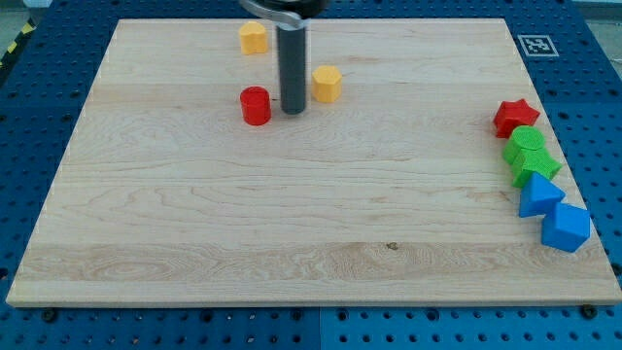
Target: Move the yellow hexagon a bit top right
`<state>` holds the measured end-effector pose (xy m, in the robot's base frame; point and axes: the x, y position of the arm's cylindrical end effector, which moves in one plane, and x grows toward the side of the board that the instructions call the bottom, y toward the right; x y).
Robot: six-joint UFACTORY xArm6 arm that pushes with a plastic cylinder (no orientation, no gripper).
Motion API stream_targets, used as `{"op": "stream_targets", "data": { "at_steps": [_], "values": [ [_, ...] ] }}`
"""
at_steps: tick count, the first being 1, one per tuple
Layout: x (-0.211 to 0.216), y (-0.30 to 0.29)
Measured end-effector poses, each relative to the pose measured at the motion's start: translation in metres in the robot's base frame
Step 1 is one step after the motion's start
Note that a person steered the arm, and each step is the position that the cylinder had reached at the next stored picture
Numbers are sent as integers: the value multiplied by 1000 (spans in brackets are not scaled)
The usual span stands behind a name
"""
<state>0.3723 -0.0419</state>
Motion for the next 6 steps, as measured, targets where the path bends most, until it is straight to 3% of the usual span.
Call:
{"op": "stream_targets", "data": {
  "at_steps": [2, 6],
  "values": [
    [-21, -1],
    [-37, 71]
  ]
}}
